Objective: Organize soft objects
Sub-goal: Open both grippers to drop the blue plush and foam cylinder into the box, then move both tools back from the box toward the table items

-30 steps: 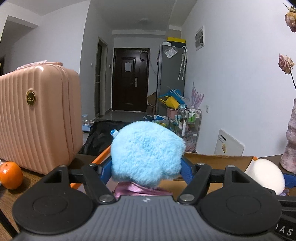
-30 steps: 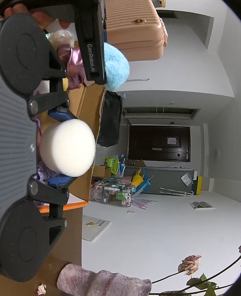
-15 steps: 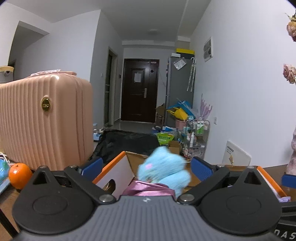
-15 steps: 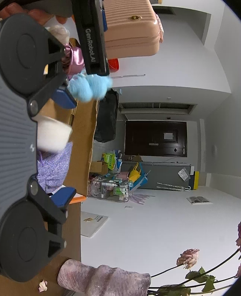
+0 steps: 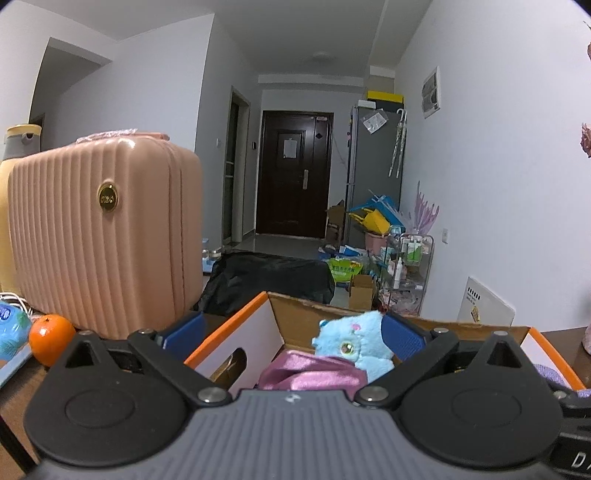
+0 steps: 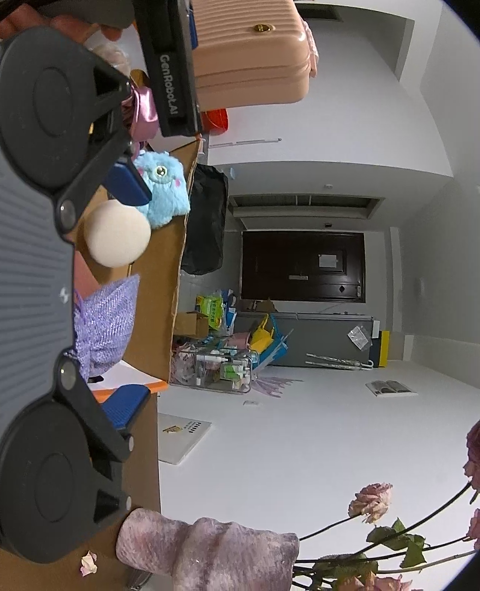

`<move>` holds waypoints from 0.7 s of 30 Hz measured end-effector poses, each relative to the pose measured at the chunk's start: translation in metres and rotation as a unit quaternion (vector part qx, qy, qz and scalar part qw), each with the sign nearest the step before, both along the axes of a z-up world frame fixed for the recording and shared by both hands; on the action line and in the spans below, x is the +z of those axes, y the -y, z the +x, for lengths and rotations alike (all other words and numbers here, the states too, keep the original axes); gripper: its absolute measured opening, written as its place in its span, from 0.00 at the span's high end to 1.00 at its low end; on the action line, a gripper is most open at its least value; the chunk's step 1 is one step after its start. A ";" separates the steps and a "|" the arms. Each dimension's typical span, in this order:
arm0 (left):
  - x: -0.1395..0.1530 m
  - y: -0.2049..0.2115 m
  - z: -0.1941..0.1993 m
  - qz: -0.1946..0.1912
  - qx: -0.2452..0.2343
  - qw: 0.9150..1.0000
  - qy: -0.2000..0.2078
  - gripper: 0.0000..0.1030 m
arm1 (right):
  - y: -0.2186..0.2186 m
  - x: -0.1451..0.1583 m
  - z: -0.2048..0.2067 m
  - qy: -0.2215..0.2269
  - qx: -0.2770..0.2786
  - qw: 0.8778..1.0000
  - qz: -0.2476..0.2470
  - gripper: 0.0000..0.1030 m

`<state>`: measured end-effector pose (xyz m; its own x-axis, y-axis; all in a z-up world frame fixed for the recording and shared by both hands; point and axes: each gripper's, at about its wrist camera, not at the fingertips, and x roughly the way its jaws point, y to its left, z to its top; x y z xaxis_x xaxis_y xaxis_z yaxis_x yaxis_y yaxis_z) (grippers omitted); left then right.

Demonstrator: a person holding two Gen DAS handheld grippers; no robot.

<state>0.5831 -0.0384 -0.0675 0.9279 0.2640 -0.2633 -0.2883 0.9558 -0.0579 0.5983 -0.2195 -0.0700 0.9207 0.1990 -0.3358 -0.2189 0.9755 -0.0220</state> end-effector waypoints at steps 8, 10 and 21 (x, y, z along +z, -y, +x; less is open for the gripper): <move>-0.002 -0.002 -0.019 0.001 0.003 1.000 0.000 0.00 | 0.007 0.000 -0.015 0.001 0.000 1.000 0.002 0.00; -0.001 -0.003 -0.023 -0.001 0.003 1.000 0.000 0.00 | 0.010 0.000 -0.021 0.003 0.001 1.000 0.004 0.00; -0.001 -0.001 -0.055 0.002 -0.002 1.000 0.000 0.00 | 0.031 -0.003 -0.055 0.011 -0.020 1.000 0.005 0.00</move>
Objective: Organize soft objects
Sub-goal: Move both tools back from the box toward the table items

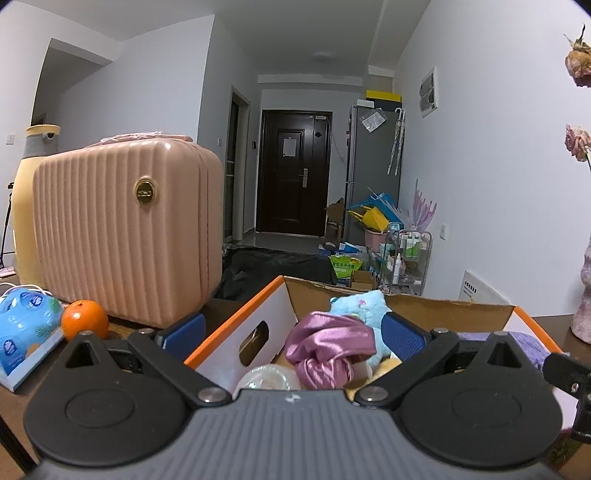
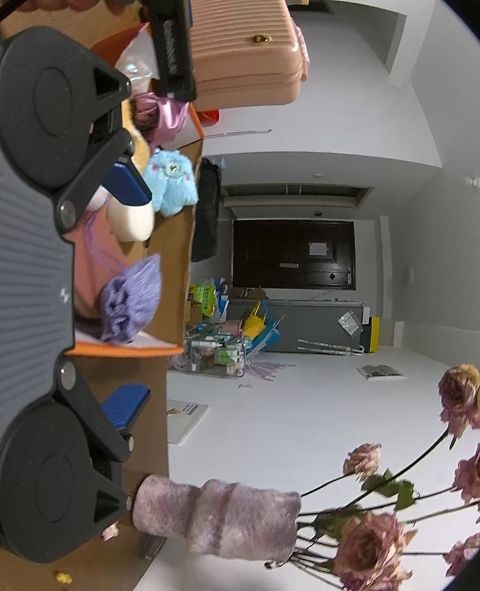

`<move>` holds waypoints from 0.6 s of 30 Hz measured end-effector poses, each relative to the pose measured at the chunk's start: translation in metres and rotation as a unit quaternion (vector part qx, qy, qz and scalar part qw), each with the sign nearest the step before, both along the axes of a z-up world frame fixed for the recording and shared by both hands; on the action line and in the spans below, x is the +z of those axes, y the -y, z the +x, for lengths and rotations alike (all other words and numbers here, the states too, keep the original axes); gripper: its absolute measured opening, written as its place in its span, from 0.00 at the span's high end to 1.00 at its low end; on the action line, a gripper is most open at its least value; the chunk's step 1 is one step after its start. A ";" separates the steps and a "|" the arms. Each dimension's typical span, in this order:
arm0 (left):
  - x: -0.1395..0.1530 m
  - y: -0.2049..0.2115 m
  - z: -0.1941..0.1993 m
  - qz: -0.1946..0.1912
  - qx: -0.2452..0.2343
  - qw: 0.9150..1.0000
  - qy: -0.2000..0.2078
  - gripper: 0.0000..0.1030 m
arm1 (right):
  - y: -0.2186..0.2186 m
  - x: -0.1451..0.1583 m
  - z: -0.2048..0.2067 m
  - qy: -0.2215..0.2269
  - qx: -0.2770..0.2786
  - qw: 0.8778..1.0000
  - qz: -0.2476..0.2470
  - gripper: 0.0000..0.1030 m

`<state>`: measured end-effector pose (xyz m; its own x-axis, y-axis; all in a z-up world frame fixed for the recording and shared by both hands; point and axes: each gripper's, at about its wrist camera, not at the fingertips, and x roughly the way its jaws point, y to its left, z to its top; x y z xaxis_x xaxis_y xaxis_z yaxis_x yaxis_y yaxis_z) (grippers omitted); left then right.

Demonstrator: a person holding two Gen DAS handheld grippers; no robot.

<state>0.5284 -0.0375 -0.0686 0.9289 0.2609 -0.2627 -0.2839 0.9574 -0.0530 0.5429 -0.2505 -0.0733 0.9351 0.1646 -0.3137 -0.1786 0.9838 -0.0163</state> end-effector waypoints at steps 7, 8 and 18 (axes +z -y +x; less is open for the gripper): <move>0.001 0.000 -0.029 -0.005 -0.008 1.000 -0.005 0.00 | 0.011 -0.003 -0.028 0.000 -0.008 1.000 0.003 0.00; 0.001 0.000 -0.032 -0.006 -0.010 1.000 -0.006 0.00 | 0.013 -0.003 -0.033 0.001 -0.009 1.000 0.006 0.00; -0.003 0.001 -0.067 -0.011 -0.027 0.999 -0.025 0.00 | 0.025 -0.009 -0.077 -0.018 -0.017 1.000 0.008 0.00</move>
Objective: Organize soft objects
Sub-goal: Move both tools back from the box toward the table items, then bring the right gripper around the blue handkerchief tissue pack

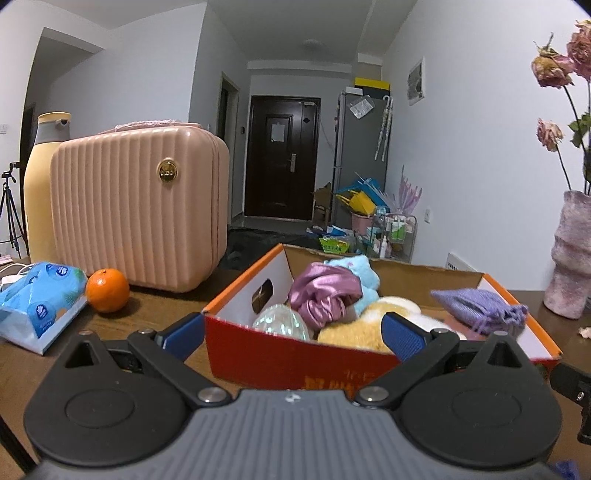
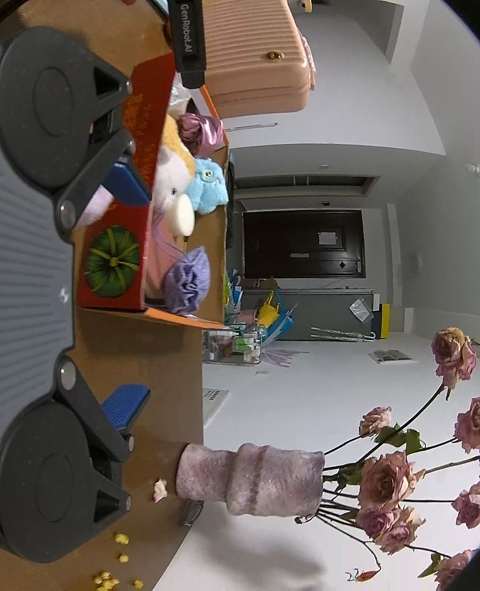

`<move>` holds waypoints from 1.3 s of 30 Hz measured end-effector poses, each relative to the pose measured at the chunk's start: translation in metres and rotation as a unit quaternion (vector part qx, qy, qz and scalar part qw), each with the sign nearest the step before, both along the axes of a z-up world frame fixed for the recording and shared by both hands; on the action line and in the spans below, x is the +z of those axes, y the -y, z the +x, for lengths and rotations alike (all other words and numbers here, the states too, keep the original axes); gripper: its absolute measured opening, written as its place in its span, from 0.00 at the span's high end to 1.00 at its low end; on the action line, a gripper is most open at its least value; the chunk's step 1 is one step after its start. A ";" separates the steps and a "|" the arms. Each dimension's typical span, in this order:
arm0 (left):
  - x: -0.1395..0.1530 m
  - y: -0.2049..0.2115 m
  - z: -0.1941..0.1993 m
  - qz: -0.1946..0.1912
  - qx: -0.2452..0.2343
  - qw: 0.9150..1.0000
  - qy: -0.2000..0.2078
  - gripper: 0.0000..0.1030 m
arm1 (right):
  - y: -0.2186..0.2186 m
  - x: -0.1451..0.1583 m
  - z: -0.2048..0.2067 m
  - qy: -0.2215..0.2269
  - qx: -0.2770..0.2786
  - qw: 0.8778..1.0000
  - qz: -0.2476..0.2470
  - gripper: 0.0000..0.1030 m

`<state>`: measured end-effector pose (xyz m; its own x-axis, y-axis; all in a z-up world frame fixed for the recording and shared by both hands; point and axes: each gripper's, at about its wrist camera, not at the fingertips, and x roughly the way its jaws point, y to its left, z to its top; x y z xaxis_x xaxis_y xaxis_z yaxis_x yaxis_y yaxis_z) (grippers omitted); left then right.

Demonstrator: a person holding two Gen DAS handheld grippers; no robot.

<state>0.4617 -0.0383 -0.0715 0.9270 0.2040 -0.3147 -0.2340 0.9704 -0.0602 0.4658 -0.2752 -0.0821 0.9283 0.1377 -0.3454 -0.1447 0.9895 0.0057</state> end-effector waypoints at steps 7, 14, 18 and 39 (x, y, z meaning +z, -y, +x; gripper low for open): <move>-0.003 0.004 -0.023 0.000 -0.014 1.000 -0.015 0.00 | 0.000 -0.002 -0.026 -0.011 -0.001 1.000 -0.002 0.00; -0.004 0.000 -0.039 -0.007 -0.016 0.999 -0.033 0.00 | -0.003 -0.006 -0.049 -0.031 0.003 1.000 -0.003 0.00; -0.007 -0.002 -0.049 -0.012 -0.024 0.998 -0.049 0.00 | -0.007 -0.009 -0.063 -0.044 0.004 0.999 -0.004 0.00; -0.014 0.006 -0.090 -0.016 -0.079 0.993 -0.088 0.00 | -0.025 -0.026 -0.081 -0.120 -0.054 0.991 -0.029 0.00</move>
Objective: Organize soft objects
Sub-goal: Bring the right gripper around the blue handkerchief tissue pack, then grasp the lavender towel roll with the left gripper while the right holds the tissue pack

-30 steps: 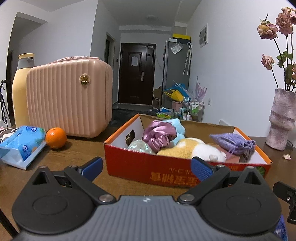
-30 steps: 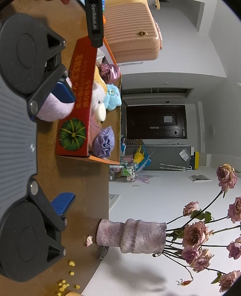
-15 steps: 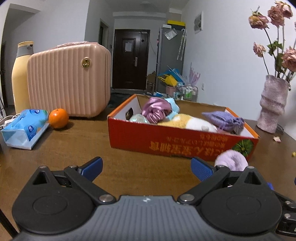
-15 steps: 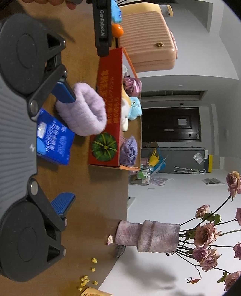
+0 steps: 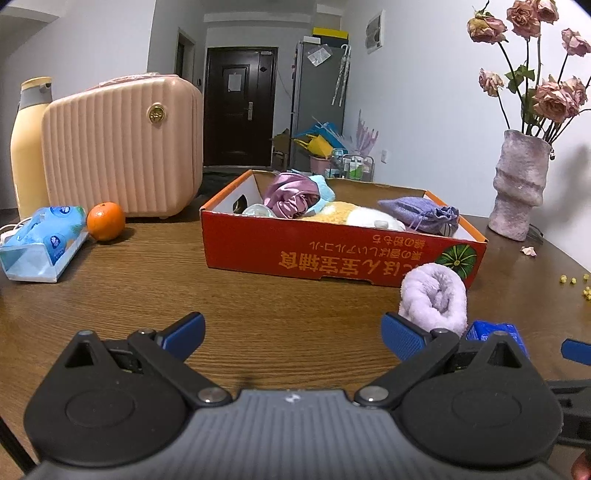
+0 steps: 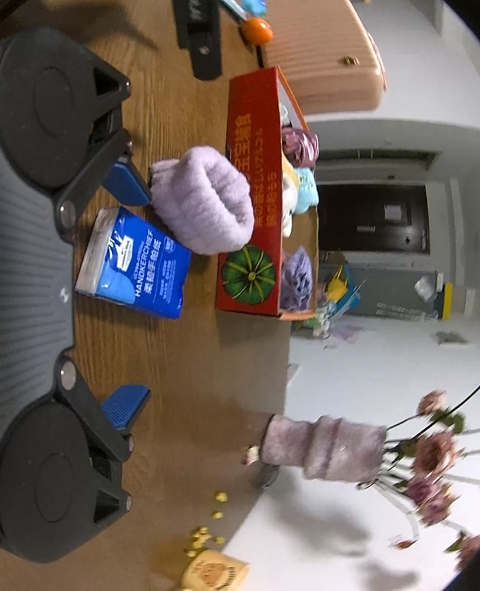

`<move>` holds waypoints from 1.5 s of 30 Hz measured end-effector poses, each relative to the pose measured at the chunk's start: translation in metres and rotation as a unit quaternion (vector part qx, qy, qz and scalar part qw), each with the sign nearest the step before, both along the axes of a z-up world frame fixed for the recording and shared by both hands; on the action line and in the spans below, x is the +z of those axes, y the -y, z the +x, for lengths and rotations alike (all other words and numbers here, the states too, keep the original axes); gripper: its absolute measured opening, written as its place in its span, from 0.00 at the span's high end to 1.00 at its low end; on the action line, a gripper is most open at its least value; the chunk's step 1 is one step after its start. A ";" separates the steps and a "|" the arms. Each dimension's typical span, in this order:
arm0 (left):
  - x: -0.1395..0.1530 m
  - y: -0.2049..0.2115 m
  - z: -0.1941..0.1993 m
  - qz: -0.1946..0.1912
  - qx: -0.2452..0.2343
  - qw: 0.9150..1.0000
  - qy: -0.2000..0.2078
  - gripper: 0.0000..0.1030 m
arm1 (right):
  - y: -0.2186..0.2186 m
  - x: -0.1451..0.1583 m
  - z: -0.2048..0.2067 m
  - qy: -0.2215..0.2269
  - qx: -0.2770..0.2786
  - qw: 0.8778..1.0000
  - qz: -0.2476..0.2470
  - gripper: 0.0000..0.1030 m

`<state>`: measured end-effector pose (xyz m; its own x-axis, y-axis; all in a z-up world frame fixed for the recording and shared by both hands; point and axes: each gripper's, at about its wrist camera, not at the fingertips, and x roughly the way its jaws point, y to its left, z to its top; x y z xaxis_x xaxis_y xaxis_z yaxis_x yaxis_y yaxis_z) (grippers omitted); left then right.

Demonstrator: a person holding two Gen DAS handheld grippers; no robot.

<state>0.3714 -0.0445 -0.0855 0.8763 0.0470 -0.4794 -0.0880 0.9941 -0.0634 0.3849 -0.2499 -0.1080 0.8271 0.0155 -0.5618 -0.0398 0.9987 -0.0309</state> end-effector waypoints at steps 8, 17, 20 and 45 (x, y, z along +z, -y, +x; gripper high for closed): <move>-0.003 -0.004 0.005 -0.021 -0.007 1.000 -0.019 0.00 | -0.002 -0.006 0.012 -0.027 -0.003 0.999 0.026 0.14; -0.005 -0.003 0.006 -0.023 -0.012 0.999 -0.025 0.00 | -0.004 -0.008 0.017 -0.040 0.010 0.998 0.049 0.43; -0.005 -0.002 0.007 -0.023 -0.011 0.999 -0.026 0.00 | -0.002 -0.008 0.017 -0.039 0.011 0.998 0.056 0.44; -0.007 0.029 0.020 -0.030 -0.040 0.998 -0.029 0.00 | 0.051 0.003 0.031 0.005 -0.008 0.998 0.067 0.49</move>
<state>0.3918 -0.0739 -0.0922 0.8471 -0.0523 -0.5288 -0.0132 0.9928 -0.1193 0.4160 -0.3008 -0.1052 0.8333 0.0765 -0.5476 -0.0242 0.9945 0.1021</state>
